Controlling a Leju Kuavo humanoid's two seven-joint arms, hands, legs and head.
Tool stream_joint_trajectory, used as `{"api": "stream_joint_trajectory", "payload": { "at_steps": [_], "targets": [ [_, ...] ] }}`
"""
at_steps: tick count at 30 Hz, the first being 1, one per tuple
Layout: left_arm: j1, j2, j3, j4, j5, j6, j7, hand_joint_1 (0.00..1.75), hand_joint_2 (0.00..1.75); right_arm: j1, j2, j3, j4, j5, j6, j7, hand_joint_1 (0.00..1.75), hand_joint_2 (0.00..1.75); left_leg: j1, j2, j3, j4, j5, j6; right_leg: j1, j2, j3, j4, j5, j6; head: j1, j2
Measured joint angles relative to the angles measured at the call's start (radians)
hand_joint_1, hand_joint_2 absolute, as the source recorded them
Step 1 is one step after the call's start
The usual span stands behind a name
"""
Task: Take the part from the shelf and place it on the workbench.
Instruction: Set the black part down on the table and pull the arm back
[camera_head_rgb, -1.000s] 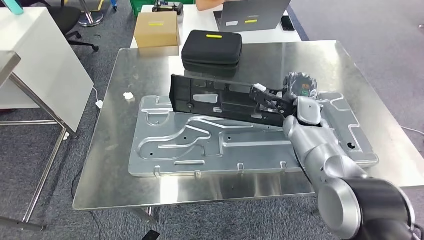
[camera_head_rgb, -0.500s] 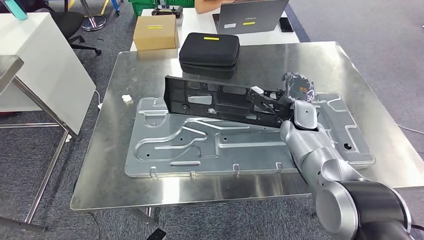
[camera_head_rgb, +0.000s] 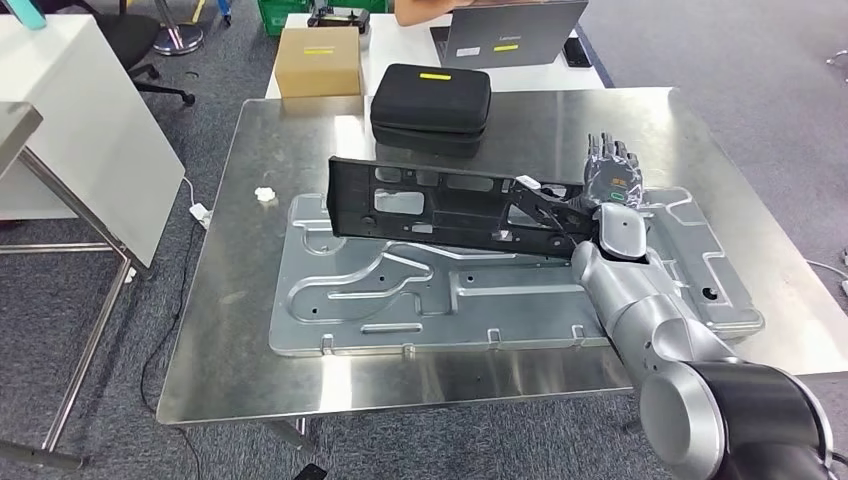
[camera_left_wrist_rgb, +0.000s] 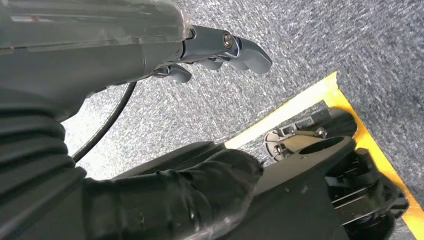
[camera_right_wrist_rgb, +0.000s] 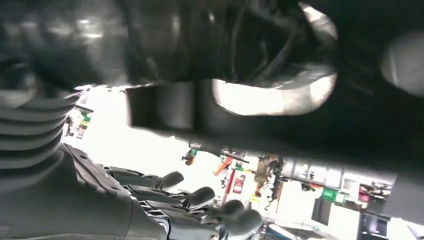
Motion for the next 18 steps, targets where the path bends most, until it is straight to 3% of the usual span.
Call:
{"api": "stream_joint_trajectory", "payload": {
  "at_steps": [1,3,5,6,7,9,10,13,15,16,18],
  "targets": [
    [-0.001,0.0,0.0,0.0,0.0,0.001,0.001,0.0,0.0,0.002,-0.002,0.0,0.0,0.0,0.0,-0.001,0.0,0.0,0.0,0.001,-0.001,-0.003,0.003,0.007,-0.001,-0.001,-0.019,0.04,-0.025,0.001,0.0,0.0],
    [-0.001,0.0,0.0,0.0,0.0,0.002,0.002,0.0,0.0,0.007,-0.005,-0.002,0.001,0.0,-0.002,-0.003,0.0,0.0,-0.006,0.001,-0.004,-0.003,0.004,0.016,0.002,-0.002,-0.079,0.172,-0.088,0.001,0.0,0.0],
    [0.001,0.0,0.0,0.0,-0.001,0.002,0.003,0.0,0.0,0.016,-0.006,-0.006,0.003,0.0,-0.009,-0.002,0.0,0.0,-0.011,-0.002,-0.005,-0.003,0.004,0.02,0.004,-0.002,-0.123,0.262,-0.11,-0.002,0.0,0.0],
    [0.002,0.0,0.0,0.0,-0.002,0.002,0.003,0.0,0.0,0.019,-0.007,-0.008,0.004,0.0,-0.013,-0.001,0.0,0.0,-0.013,-0.004,-0.004,-0.003,0.004,0.021,0.006,-0.002,-0.12,0.253,-0.092,-0.006,0.0,0.0],
    [0.003,0.0,0.0,0.0,-0.002,0.002,0.003,0.0,0.0,0.02,-0.007,-0.009,0.004,0.0,-0.017,0.0,0.0,0.0,-0.015,-0.005,-0.003,-0.002,0.003,0.021,0.009,-0.002,-0.099,0.204,-0.06,-0.013,0.0,0.0],
    [0.002,0.0,0.0,0.0,-0.003,0.002,0.003,0.0,0.0,0.016,-0.007,-0.01,0.004,0.0,-0.019,0.001,0.0,0.0,-0.02,-0.006,-0.002,-0.002,0.001,0.018,0.018,-0.003,-0.037,0.068,0.001,-0.029,0.0,0.0],
    [0.002,-0.001,0.0,0.0,-0.003,0.002,0.003,0.0,0.0,0.013,-0.007,-0.01,0.004,0.0,-0.019,0.001,0.0,0.0,-0.022,-0.006,-0.003,-0.001,0.0,0.015,0.022,-0.003,-0.015,0.02,0.015,-0.035,0.0,0.0],
    [0.001,-0.001,0.001,0.0,-0.003,0.002,0.003,0.0,0.0,0.013,-0.007,-0.011,0.004,0.0,-0.019,0.001,0.0,0.0,-0.022,-0.006,-0.005,-0.006,0.001,0.003,0.029,-0.002,0.0,-0.015,0.014,-0.042,0.0,0.0],
    [0.001,-0.001,0.001,0.0,-0.003,0.002,0.003,0.0,0.0,0.013,-0.007,-0.012,0.004,0.0,-0.019,0.001,0.0,0.0,-0.023,-0.004,-0.007,0.0,-0.007,-0.007,0.022,-0.002,0.005,-0.024,0.017,-0.049,0.0,0.0],
    [0.001,0.0,0.001,0.0,-0.003,0.002,0.003,0.0,0.0,0.012,-0.008,-0.012,0.004,0.0,-0.019,0.001,0.0,0.0,-0.023,-0.004,-0.015,0.019,-0.021,-0.012,0.019,-0.003,0.009,-0.03,0.019,-0.053,-0.001,0.0],
    [0.001,0.0,0.001,0.0,-0.003,0.002,0.003,0.0,0.0,0.012,-0.008,-0.013,0.004,0.0,-0.019,0.001,0.0,0.0,-0.021,-0.003,-0.059,0.119,-0.073,-0.019,0.017,-0.005,0.014,-0.035,0.02,-0.06,-0.001,0.0]
  ]
}}
